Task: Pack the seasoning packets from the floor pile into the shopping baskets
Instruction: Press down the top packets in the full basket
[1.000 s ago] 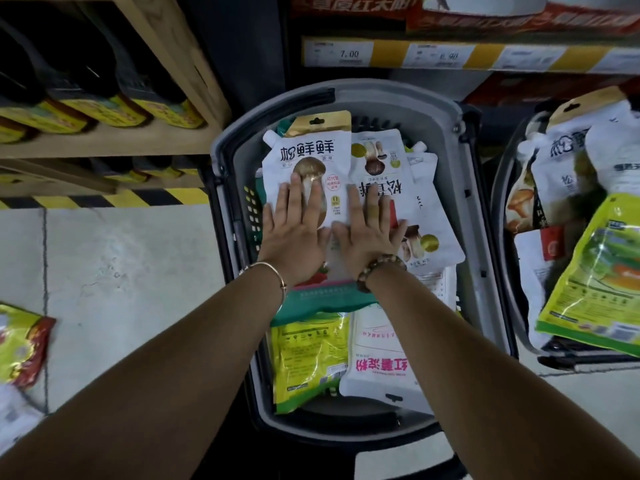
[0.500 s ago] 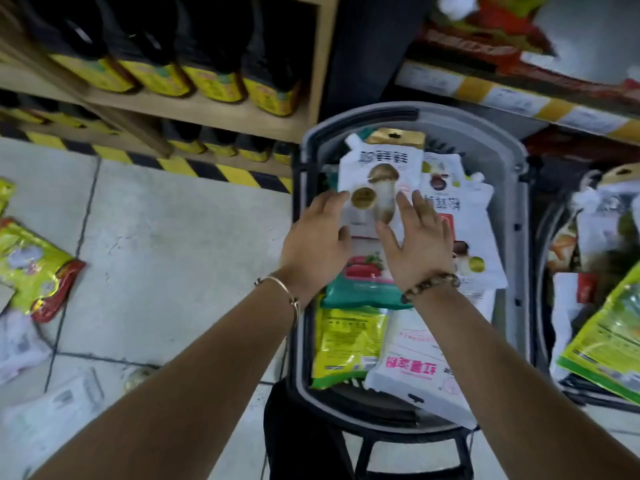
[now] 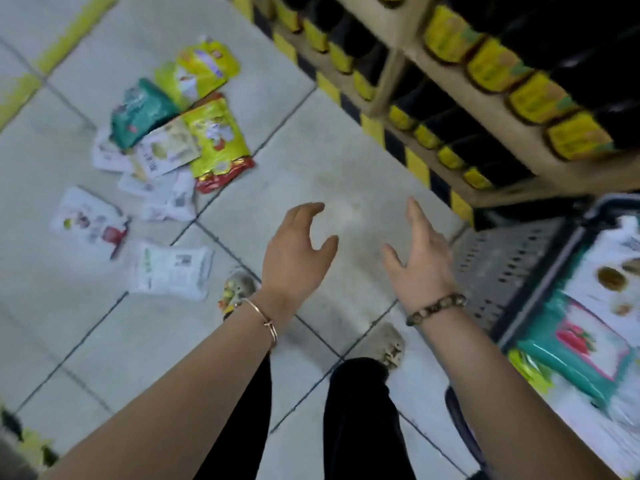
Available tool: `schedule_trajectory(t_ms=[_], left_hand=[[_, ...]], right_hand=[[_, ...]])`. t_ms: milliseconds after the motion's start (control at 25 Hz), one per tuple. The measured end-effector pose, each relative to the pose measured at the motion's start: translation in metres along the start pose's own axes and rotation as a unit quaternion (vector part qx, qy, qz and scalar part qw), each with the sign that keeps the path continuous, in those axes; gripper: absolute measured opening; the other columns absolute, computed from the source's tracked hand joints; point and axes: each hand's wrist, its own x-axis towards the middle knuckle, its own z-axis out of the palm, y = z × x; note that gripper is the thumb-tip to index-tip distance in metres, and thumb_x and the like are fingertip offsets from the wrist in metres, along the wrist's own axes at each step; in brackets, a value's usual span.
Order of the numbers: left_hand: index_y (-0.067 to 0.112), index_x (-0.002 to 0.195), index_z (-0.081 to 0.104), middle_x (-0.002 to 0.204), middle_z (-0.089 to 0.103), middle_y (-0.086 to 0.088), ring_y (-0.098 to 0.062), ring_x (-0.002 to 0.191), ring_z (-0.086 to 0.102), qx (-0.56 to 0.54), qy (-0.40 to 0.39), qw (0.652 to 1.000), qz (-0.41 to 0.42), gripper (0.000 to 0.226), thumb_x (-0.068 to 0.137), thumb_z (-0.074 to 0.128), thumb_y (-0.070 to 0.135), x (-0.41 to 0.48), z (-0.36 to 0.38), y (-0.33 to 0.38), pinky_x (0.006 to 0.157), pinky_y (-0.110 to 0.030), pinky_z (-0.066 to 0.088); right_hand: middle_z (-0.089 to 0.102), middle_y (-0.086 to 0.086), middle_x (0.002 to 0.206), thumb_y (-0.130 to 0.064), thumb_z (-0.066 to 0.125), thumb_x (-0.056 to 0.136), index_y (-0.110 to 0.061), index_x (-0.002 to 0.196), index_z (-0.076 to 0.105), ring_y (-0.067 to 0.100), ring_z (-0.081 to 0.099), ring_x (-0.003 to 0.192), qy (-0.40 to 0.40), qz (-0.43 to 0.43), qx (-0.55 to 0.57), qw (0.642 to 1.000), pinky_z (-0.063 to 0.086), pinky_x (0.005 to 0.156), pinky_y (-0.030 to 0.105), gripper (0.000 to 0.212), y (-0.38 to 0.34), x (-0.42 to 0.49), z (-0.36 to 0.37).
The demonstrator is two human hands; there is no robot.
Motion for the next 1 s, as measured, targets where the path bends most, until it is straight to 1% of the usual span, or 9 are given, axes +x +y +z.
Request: schedule_trajectory(t_ms=[80,240,360,520,680,800,880,920,1000], left_hand=[[0.02,0.131,0.05,0.133,0.05,0.002,-0.017,0.119,0.051,-0.009,0.024,0.998,-0.061,0.049,0.085,0.065,0.022,-0.001,-0.044,-0.051,0.095,-0.029,0.041],[0.022,0.133,0.049,0.133,0.051,0.004,-0.016,0.113,0.054,-0.002,0.045,0.989,-0.138,0.049,0.086,0.064,0.023,0.003,-0.12,-0.141,0.086,-0.022,0.037],[0.023,0.133,0.049,0.134,0.051,0.005,-0.014,0.117,0.051,-0.018,0.066,0.978,-0.198,0.049,0.086,0.063,0.025,0.008,-0.16,-0.197,0.086,-0.021,0.035],[0.023,0.135,0.046,0.138,0.048,0.004,-0.016,0.121,0.049,-0.033,0.059,0.959,-0.274,0.05,0.087,0.061,0.027,0.009,-0.178,-0.265,0.09,-0.026,0.038],[0.022,0.134,0.048,0.134,0.052,-0.002,-0.023,0.113,0.055,0.042,0.067,0.935,-0.346,0.05,0.087,0.06,0.035,0.009,-0.161,-0.339,0.083,-0.032,0.042],[0.023,0.134,0.047,0.131,0.054,-0.002,-0.024,0.112,0.056,0.015,0.083,0.903,-0.422,0.054,0.086,0.06,0.042,0.016,-0.127,-0.399,0.082,-0.033,0.043],[0.02,0.136,0.044,0.131,0.053,-0.004,-0.024,0.114,0.054,-0.066,0.103,0.869,-0.479,0.058,0.085,0.062,0.042,0.025,-0.099,-0.444,0.081,-0.031,0.041],[0.018,0.137,0.043,0.131,0.053,-0.006,-0.025,0.115,0.053,-0.126,0.11,0.845,-0.508,0.061,0.085,0.064,0.04,0.03,-0.088,-0.463,0.082,-0.03,0.039],[0.01,0.137,0.039,0.132,0.053,-0.011,-0.027,0.115,0.053,-0.251,0.161,0.777,-0.555,0.068,0.082,0.07,0.035,0.04,-0.066,-0.5,0.084,-0.028,0.038]], right_hand=[[0.044,0.01,0.142,-0.019,0.058,0.088,-0.017,0.148,0.018,0.031,0.043,0.124,-0.047,-0.032,-0.019,0.998,0.032,0.106,0.049,0.073,-0.048,0.009,0.037],[0.047,0.01,0.138,-0.016,0.057,0.088,-0.014,0.147,0.021,0.031,0.047,0.12,-0.124,-0.08,-0.068,0.987,0.032,0.106,0.043,0.068,-0.132,0.025,0.105],[0.049,0.01,0.136,-0.014,0.055,0.089,-0.015,0.146,0.022,0.031,0.049,0.118,-0.176,-0.096,-0.102,0.974,0.031,0.105,0.04,0.066,-0.185,0.037,0.15],[0.048,0.01,0.138,-0.014,0.052,0.09,-0.016,0.144,0.027,0.028,0.048,0.12,-0.226,-0.111,-0.129,0.959,0.031,0.106,0.039,0.059,-0.233,0.054,0.208],[0.05,0.007,0.137,-0.016,0.052,0.09,-0.016,0.142,0.032,0.024,0.048,0.12,-0.267,-0.164,-0.177,0.933,0.03,0.105,0.035,0.056,-0.251,0.079,0.284],[0.051,0.006,0.135,-0.018,0.053,0.09,-0.016,0.141,0.033,0.023,0.048,0.121,-0.3,-0.209,-0.202,0.909,0.03,0.106,0.037,0.055,-0.254,0.1,0.352],[0.053,0.007,0.132,-0.019,0.052,0.09,-0.017,0.141,0.034,0.025,0.048,0.119,-0.316,-0.246,-0.214,0.891,0.031,0.105,0.037,0.054,-0.255,0.116,0.405],[0.054,0.008,0.131,-0.019,0.052,0.09,-0.017,0.14,0.035,0.027,0.049,0.118,-0.32,-0.259,-0.215,0.886,0.033,0.104,0.036,0.053,-0.257,0.122,0.428],[0.056,0.01,0.129,-0.02,0.052,0.089,-0.018,0.139,0.037,0.028,0.051,0.117,-0.321,-0.284,-0.199,0.882,0.037,0.1,0.036,0.052,-0.264,0.13,0.473]])
